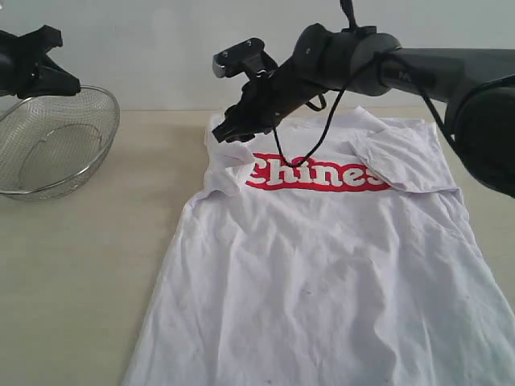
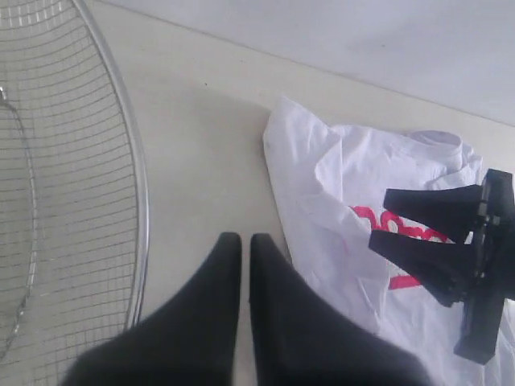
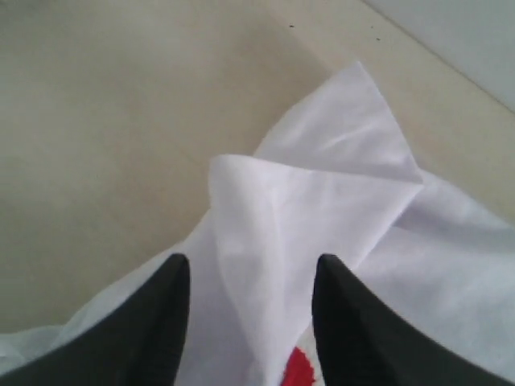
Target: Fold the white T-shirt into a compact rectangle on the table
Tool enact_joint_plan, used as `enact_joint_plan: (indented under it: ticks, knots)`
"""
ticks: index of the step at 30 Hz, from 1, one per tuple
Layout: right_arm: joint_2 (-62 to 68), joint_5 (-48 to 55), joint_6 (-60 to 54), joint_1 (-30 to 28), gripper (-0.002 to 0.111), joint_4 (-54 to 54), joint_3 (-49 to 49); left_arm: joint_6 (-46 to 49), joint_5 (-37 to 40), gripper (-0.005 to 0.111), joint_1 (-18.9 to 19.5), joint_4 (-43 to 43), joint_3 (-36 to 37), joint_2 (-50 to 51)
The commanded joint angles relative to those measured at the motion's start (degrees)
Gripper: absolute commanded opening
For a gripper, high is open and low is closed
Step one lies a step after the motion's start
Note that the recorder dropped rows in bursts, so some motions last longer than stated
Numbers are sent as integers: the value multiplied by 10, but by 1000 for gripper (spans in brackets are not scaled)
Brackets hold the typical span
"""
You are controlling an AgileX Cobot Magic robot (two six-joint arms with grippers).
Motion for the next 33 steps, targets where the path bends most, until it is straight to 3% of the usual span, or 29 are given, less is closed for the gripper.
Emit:
enact_joint_plan:
  ticks: [1, 16, 23, 25, 30, 33]
  knots:
    - [4, -11, -11, 20, 42, -11, -4, 16, 9, 4, -1, -13, 0, -5]
    - [39, -74, 13, 27, 41, -48, -4, 16, 16, 4, -1, -13, 0, -5]
    - [52, -84, 26, 27, 20, -89, -4, 18, 16, 4, -1, -13, 0, -5]
    - [54, -82, 26, 27, 26, -103, -4, 18, 16, 4, -1, -13, 0, -5]
    - [54, -79, 31, 27, 60, -112, -4, 21, 16, 4, -1, -13, 0, -5]
    - [54, -79, 33, 27, 57, -114, -4, 20, 14, 4, -1, -13, 0, -5]
